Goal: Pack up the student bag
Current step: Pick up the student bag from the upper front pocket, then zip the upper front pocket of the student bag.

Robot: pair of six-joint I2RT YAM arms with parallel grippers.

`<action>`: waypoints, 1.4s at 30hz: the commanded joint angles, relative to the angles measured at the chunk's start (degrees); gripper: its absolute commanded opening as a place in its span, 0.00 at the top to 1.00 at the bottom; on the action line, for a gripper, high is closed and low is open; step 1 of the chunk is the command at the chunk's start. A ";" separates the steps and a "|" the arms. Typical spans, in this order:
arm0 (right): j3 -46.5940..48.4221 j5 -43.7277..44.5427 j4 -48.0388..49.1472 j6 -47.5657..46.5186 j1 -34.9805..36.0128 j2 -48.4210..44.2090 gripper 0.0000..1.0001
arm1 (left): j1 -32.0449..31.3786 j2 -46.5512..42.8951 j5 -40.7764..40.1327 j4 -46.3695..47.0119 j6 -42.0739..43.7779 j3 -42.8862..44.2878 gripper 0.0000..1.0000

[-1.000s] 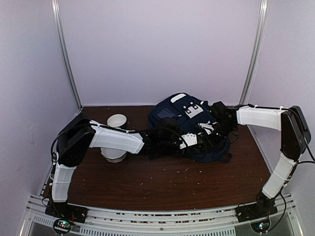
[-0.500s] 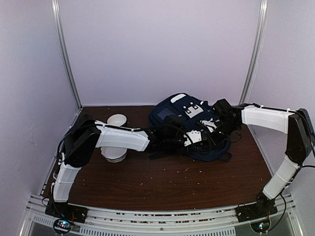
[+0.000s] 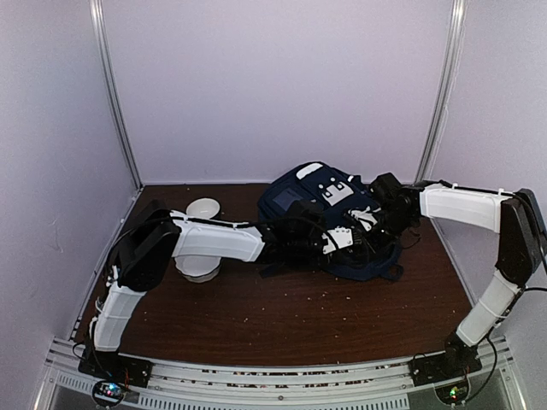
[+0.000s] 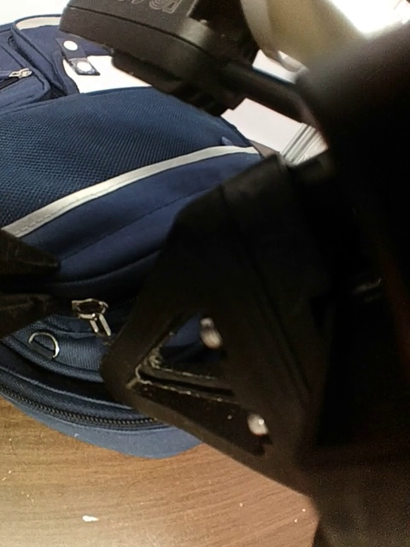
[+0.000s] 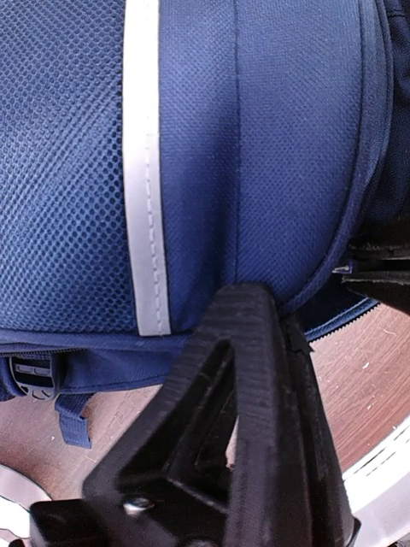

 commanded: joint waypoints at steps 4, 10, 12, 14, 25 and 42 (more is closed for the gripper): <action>0.24 2.03 -3.24 -2.19 -1.25 -2.67 1.00 | 0.20 0.45 -2.17 -2.22 -1.06 2.13 1.00; 0.69 5.48 -5.24 -3.00 -6.09 -1.12 1.00 | 0.37 -1.87 -3.27 -2.46 -1.85 0.54 1.00; 0.86 6.31 -5.47 -3.49 -7.45 -1.02 1.00 | 0.46 -2.81 -3.15 -2.12 -2.15 -0.58 1.00; 1.53 7.15 -5.77 -4.29 -8.85 -1.01 1.00 | 0.47 -3.69 -3.05 -1.65 -2.33 -1.84 1.00; 13.66 -6.73 -20.74 -10.06 -6.96 3.62 1.00 | 0.53 -4.63 -2.79 0.60 -3.77 -3.23 1.00; 24.39 -18.26 -19.27 0.63 -4.71 14.86 1.00 | 0.38 -15.24 2.89 6.55 -7.20 -18.03 0.72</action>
